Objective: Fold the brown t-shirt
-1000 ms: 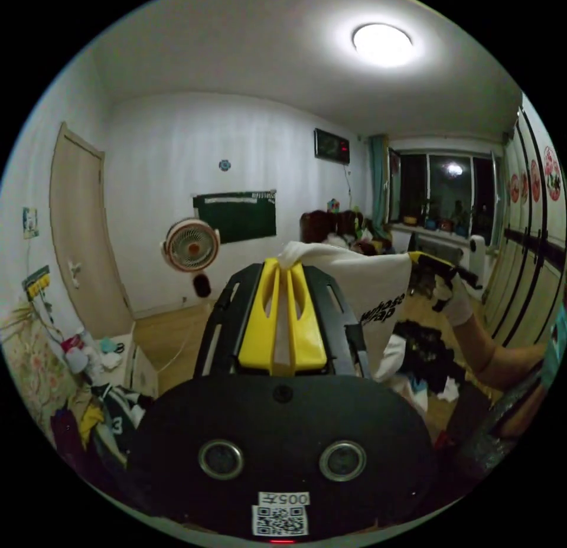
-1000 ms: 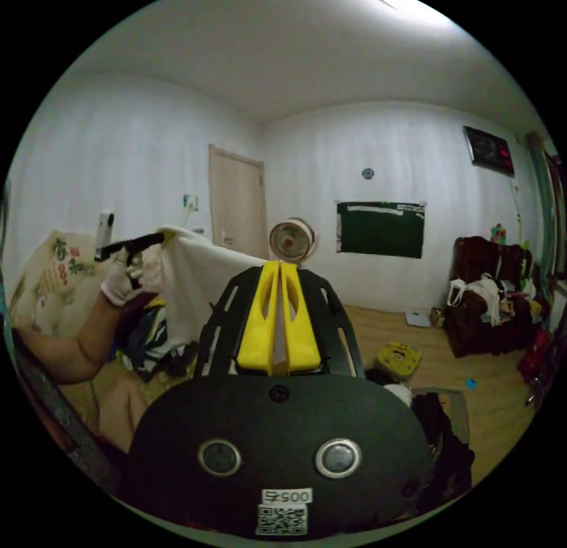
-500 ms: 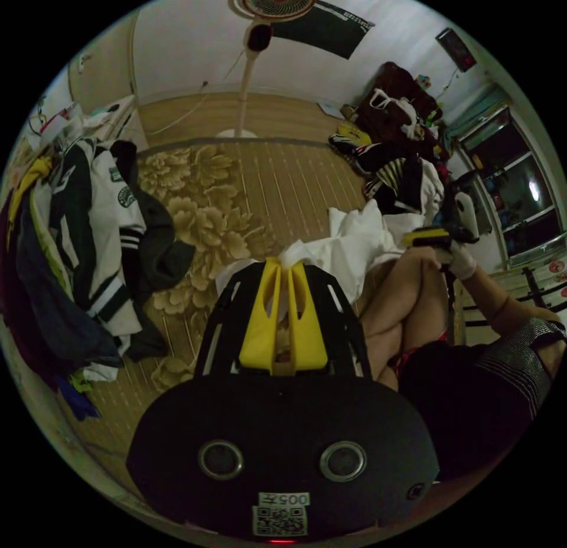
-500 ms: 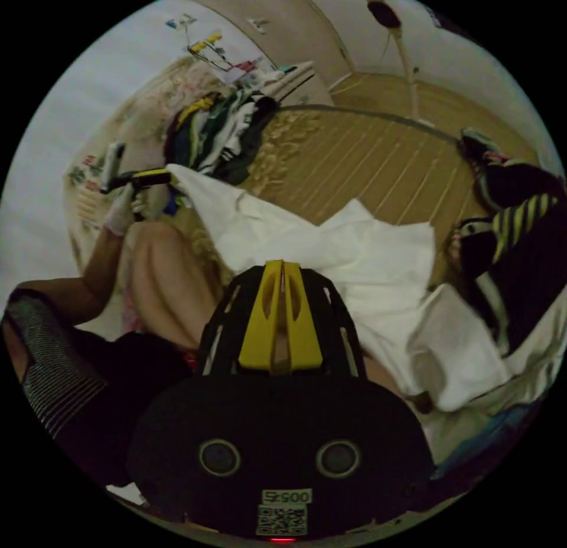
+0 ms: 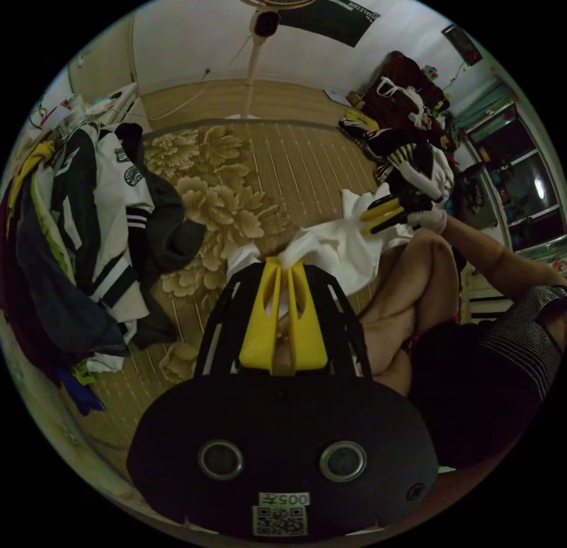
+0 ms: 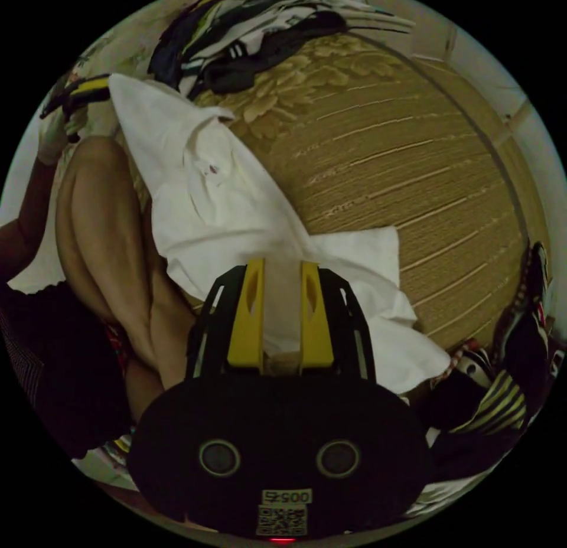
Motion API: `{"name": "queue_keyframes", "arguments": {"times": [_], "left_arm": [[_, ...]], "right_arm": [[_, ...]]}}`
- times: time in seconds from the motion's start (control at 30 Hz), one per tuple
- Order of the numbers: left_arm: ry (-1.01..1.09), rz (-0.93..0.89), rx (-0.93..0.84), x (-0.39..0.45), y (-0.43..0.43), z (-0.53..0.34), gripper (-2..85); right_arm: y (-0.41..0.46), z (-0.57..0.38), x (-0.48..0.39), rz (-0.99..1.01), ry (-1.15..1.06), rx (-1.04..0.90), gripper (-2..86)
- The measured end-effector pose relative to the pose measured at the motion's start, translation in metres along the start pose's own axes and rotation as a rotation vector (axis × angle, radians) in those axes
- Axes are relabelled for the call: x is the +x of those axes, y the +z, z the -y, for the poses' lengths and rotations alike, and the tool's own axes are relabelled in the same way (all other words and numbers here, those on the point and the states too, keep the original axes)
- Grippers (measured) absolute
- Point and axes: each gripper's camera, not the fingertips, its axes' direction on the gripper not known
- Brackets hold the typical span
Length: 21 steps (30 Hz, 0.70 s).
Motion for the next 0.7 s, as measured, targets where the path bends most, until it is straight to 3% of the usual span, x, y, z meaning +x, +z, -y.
{"name": "queue_keyframes", "arguments": {"times": [0.07, 0.2, 0.43, 0.7], "left_arm": [[-0.020, -0.013, 0.015, -0.011, -0.004, -0.008, 0.4], [-0.025, -0.029, 0.055, -0.028, -0.021, -0.028, 0.4], [-0.037, -0.094, 0.229, -0.050, -0.060, -0.052, 0.4], [0.101, 0.033, 0.719, -0.011, -0.188, -0.067, 0.4]], "right_arm": [[-0.006, -0.002, -0.005, -0.054, 0.005, 0.034, 0.3], [-0.049, -0.022, -0.005, -0.068, 0.071, 0.182, -1.2], [-0.187, -0.088, -0.003, -0.288, 0.289, 0.627, -1.6], [-0.319, -0.153, -0.062, -0.512, 0.358, 1.127, -1.6]]}}
